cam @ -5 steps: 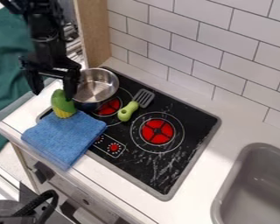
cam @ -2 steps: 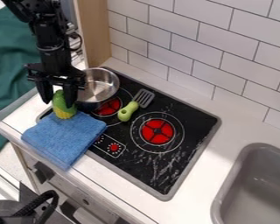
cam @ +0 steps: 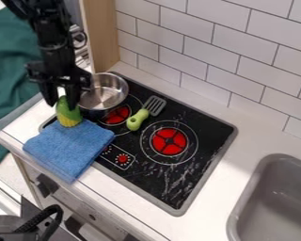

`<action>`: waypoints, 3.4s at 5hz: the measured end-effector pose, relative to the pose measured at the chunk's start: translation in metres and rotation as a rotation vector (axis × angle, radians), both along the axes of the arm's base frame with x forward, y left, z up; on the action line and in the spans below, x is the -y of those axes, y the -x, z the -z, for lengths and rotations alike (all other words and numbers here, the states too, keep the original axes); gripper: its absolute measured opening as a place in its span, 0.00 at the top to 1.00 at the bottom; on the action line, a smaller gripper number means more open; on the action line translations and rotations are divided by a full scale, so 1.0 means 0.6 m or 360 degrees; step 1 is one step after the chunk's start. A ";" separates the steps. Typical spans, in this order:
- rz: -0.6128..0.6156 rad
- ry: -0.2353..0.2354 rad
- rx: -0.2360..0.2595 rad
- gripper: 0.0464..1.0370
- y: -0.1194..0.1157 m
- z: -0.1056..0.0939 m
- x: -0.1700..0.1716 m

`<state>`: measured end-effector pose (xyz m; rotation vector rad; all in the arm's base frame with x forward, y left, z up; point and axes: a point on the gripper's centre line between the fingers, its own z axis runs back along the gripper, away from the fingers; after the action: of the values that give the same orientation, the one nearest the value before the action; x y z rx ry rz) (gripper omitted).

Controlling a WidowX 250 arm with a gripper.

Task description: Put the corn in the pot

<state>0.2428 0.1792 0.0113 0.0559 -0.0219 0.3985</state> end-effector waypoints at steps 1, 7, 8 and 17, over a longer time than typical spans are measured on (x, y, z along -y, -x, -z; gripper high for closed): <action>-0.0006 -0.0062 0.0057 0.85 -0.002 -0.041 -0.001; -0.0062 0.0108 -0.0092 0.03 0.003 0.024 0.017; -0.0071 0.0141 -0.0136 0.03 0.004 0.048 0.011; 0.0234 -0.0015 0.0001 0.35 -0.108 -0.019 0.049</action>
<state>0.3077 0.1499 0.0225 0.0629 -0.0281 0.2513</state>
